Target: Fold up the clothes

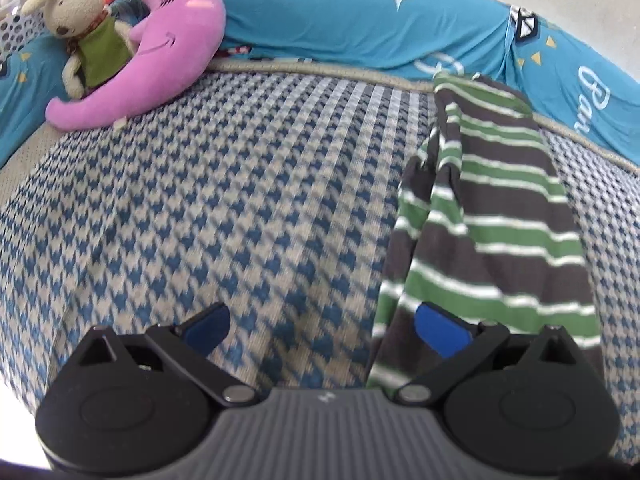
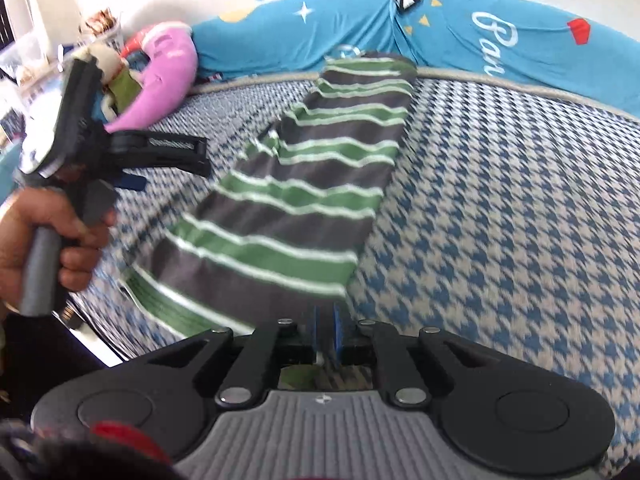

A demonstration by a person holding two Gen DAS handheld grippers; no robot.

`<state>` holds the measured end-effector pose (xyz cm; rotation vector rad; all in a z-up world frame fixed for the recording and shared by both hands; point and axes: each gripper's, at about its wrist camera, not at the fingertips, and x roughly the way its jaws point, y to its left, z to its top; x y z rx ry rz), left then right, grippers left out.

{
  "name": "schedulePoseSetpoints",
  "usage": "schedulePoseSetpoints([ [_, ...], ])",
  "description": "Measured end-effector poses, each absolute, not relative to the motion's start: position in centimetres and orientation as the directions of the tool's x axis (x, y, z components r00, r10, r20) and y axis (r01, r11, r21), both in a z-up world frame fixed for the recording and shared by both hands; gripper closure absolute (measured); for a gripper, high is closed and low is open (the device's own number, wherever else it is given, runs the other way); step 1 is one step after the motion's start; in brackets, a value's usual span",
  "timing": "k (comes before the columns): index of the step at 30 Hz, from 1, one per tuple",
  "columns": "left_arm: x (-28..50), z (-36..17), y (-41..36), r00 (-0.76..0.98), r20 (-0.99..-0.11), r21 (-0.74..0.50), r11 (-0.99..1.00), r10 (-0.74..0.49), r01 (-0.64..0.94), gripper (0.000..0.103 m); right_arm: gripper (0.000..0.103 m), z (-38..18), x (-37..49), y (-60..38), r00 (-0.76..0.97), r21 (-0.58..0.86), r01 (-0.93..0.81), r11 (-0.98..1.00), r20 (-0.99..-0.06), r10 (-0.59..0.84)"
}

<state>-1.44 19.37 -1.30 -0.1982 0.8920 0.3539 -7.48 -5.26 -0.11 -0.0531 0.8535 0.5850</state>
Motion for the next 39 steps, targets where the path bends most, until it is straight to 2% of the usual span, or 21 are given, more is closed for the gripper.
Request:
schedulePoseSetpoints([
  [2,-0.7,-0.9,19.3,0.594,-0.777,-0.035,0.928,0.209,-0.371,0.000,0.087,0.2,-6.7,-5.1,0.507,0.188,-0.510,0.839,-0.723,0.469],
  [8,1.6,-0.5,18.5,0.620,-0.762,-0.039,0.943,0.185,-0.329,0.001,0.086,0.4,-4.2,-4.5,0.473,0.215,-0.510,0.833,-0.738,0.481],
  [15,4.5,-0.2,17.6,0.655,-0.743,-0.022,0.974,0.134,-0.224,0.009,0.077,0.3,-1.0,-4.2,0.471,0.199,-0.524,0.828,-0.742,0.476],
  [18,5.6,-0.1,17.6,0.667,-0.737,-0.024,0.983,0.107,-0.185,0.012,0.076,0.2,0.7,-4.3,0.482,0.198,-0.521,0.830,-0.735,0.477],
  [23,7.5,-0.7,18.1,0.659,-0.749,-0.055,0.987,0.059,-0.151,0.025,0.075,-0.1,3.4,-4.5,0.505,0.198,-0.501,0.843,-0.724,0.470],
  [33,10.4,-1.5,18.1,0.664,-0.748,-0.061,0.994,0.014,-0.090,0.039,0.075,-0.8,7.6,-4.5,0.522,0.216,-0.481,0.850,-0.708,0.476],
  [37,11.4,-2.2,17.7,0.652,-0.758,-0.059,0.995,0.006,-0.077,0.050,0.075,-1.1,9.2,-4.6,0.522,0.234,-0.466,0.853,-0.706,0.479],
  [39,11.8,-2.5,17.6,0.643,-0.766,-0.067,0.995,-0.001,-0.079,0.052,0.075,-1.2,10.0,-4.7,0.523,0.242,-0.453,0.858,-0.707,0.475],
])
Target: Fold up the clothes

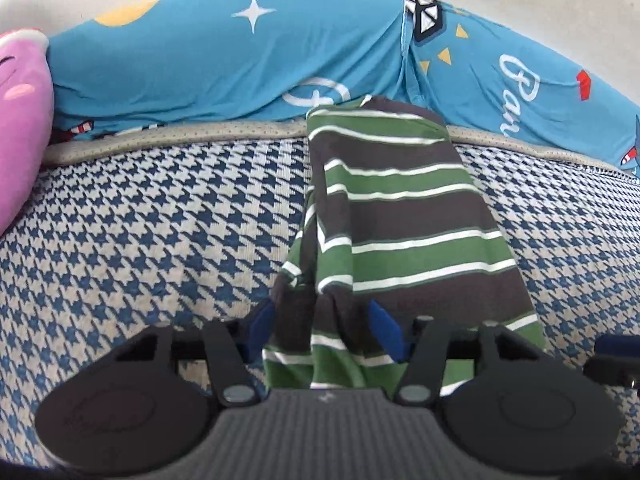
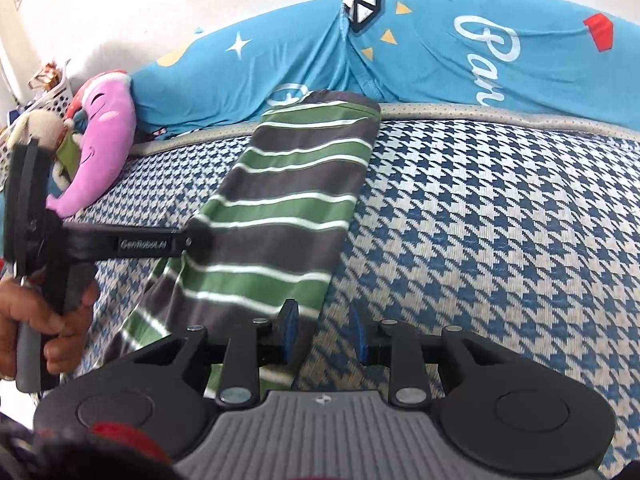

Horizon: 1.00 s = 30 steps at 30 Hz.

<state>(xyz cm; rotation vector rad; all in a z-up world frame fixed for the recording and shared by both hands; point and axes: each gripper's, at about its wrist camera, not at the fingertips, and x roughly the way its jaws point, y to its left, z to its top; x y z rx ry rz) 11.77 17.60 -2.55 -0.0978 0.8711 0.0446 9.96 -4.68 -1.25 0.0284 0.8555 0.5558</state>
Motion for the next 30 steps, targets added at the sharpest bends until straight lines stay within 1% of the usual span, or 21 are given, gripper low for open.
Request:
schedulePoseSetpoints([
  [2,12.1,-2.8,17.6,0.638,-0.770,-0.076,0.994,-0.008,-0.080,0.054,0.075,-1.4,10.5,-4.8,0.528,0.250,-0.437,0.864,-0.707,0.471],
  [4,12.2,-2.9,17.5,0.640,-0.768,-0.082,0.994,-0.013,-0.078,0.054,0.075,-1.5,11.0,-4.9,0.533,0.259,-0.420,0.870,-0.705,0.468],
  [6,12.4,-3.0,17.6,0.638,-0.770,-0.088,0.993,-0.019,-0.077,0.058,0.075,-1.4,11.2,-4.9,0.546,0.254,-0.411,0.875,-0.701,0.460],
  [8,12.6,-3.1,17.6,0.634,-0.773,-0.085,0.993,-0.016,-0.079,0.070,0.075,-1.4,11.3,-4.7,0.561,0.240,-0.405,0.882,-0.697,0.447],
  [11,12.6,-3.0,17.5,0.640,-0.768,-0.095,0.993,-0.027,-0.071,0.084,0.075,-1.5,11.6,-4.5,0.567,0.243,-0.392,0.887,-0.696,0.441],
  [16,12.3,-2.8,16.5,0.661,-0.750,-0.038,0.998,0.002,-0.045,0.092,0.075,-1.6,11.8,-4.3,0.575,0.256,-0.377,0.890,-0.689,0.441],
  [22,11.7,-2.1,16.9,0.690,-0.722,-0.021,0.995,0.054,-0.100,0.092,0.075,-1.5,12.1,-4.0,0.586,0.263,-0.375,0.889,-0.676,0.447],
  [25,12.0,-2.7,17.5,0.662,-0.748,-0.043,0.993,0.043,-0.112,0.092,0.075,-1.9,12.5,-3.8,0.573,0.267,-0.375,0.888,-0.686,0.448],
  [26,12.1,-3.1,17.8,0.645,-0.763,-0.057,0.990,0.041,-0.129,0.088,0.075,-2.0,12.6,-3.8,0.564,0.269,-0.379,0.886,-0.691,0.451],
  [29,12.3,-3.2,18.6,0.635,-0.772,-0.099,0.979,0.036,-0.176,0.080,0.075,-2.1,13.0,-3.7,0.548,0.280,-0.390,0.877,-0.694,0.466],
  [30,12.3,-3.0,18.7,0.636,-0.771,-0.109,0.977,0.033,-0.183,0.080,0.075,-2.2,13.2,-3.7,0.546,0.283,-0.396,0.874,-0.692,0.472],
])
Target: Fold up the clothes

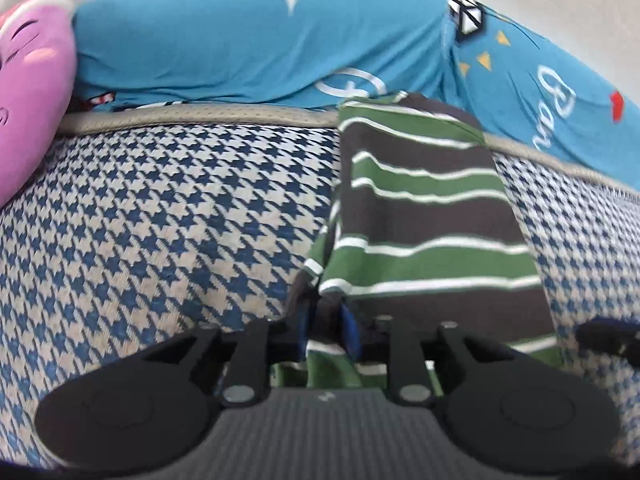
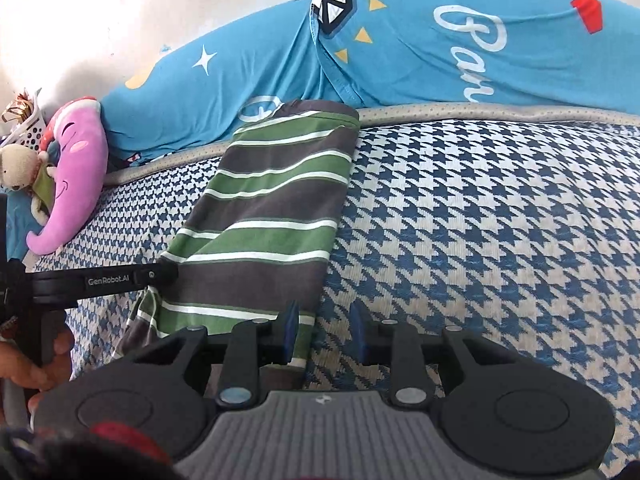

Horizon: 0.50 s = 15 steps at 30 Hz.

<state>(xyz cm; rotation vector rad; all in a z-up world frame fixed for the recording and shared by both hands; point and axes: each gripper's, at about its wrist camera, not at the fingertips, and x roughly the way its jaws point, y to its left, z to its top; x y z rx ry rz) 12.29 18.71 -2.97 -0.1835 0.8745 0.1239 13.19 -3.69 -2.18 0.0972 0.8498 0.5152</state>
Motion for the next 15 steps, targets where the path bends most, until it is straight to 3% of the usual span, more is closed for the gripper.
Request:
schedulePoseSetpoints([
  [6,12.0,-2.3,19.2,0.645,-0.764,-0.147,0.965,0.029,-0.217,0.072,0.075,-2.1,14.2,-4.0,0.542,0.318,-0.406,0.857,-0.671,0.506],
  [8,11.8,-1.9,19.5,0.655,-0.755,-0.177,0.957,0.017,-0.229,0.066,0.075,-2.0,14.6,-4.0,0.544,0.327,-0.405,0.854,-0.664,0.513],
  [15,11.8,-1.7,19.9,0.662,-0.750,-0.202,0.946,0.017,-0.253,0.064,0.075,-2.1,16.2,-4.4,0.547,0.372,-0.381,0.847,-0.647,0.531],
])
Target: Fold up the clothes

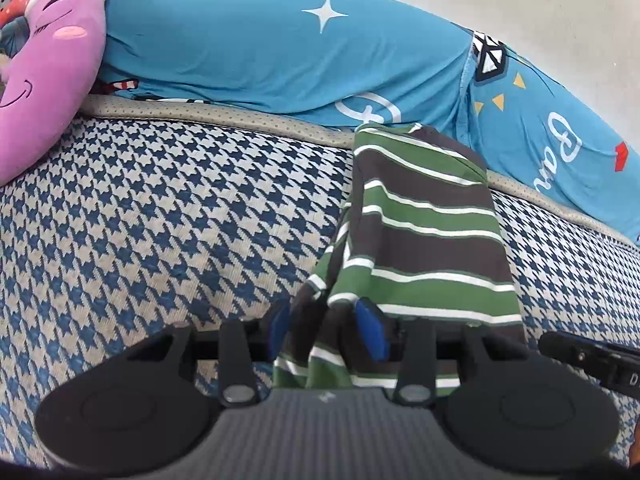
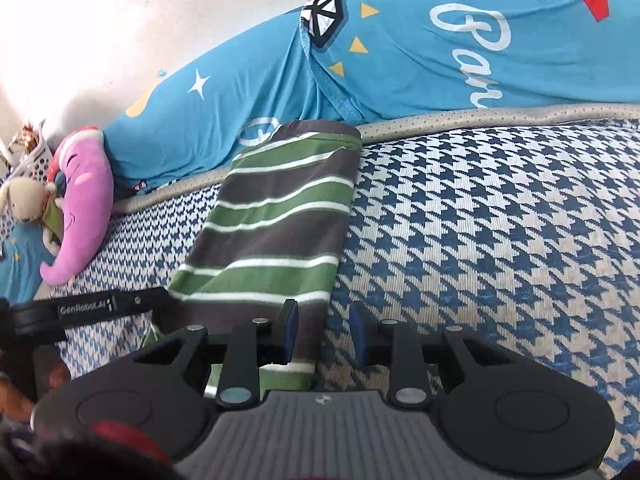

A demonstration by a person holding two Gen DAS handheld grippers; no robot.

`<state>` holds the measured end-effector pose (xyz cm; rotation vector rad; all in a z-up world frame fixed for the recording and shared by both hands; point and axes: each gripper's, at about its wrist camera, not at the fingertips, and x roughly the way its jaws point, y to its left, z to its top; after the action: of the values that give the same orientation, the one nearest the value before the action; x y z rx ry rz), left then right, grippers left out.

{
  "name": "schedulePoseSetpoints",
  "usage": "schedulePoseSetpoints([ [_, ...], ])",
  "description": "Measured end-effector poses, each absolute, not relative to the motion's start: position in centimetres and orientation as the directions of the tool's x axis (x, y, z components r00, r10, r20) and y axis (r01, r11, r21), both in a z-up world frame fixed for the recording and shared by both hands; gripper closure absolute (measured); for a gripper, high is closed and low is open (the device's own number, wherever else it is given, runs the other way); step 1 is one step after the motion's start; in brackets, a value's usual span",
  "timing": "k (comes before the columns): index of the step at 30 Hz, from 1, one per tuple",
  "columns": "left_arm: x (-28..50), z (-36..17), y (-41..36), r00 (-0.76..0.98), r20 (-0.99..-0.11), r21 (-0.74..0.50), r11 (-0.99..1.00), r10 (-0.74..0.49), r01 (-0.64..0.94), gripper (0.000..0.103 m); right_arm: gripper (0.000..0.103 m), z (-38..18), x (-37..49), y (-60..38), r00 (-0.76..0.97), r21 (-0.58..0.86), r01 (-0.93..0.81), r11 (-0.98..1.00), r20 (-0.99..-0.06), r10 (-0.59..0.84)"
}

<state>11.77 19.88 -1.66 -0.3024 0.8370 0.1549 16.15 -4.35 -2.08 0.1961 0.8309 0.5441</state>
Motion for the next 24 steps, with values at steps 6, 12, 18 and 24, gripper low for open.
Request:
schedulePoseSetpoints([
  [6,12.1,-1.9,20.3,0.652,-0.757,-0.178,0.944,0.051,-0.280,0.060,0.075,-2.3,17.7,-4.4,0.559,0.396,-0.362,0.844,-0.632,0.536],
  [12,12.4,-2.9,20.5,0.615,-0.784,-0.129,0.945,0.089,-0.302,0.054,0.075,-2.2,19.6,-4.3,0.571,0.413,-0.357,0.838,-0.613,0.546],
  [18,12.6,-3.2,20.8,0.597,-0.796,-0.127,0.934,0.105,-0.333,0.046,0.074,-2.3,22.2,-4.0,0.581,0.445,-0.338,0.829,-0.595,0.556],
  [24,13.0,-2.9,20.3,0.578,-0.801,-0.086,0.926,0.155,-0.368,0.029,0.067,-2.5,24.7,-3.8,0.595,0.455,-0.334,0.825,-0.577,0.559],
])
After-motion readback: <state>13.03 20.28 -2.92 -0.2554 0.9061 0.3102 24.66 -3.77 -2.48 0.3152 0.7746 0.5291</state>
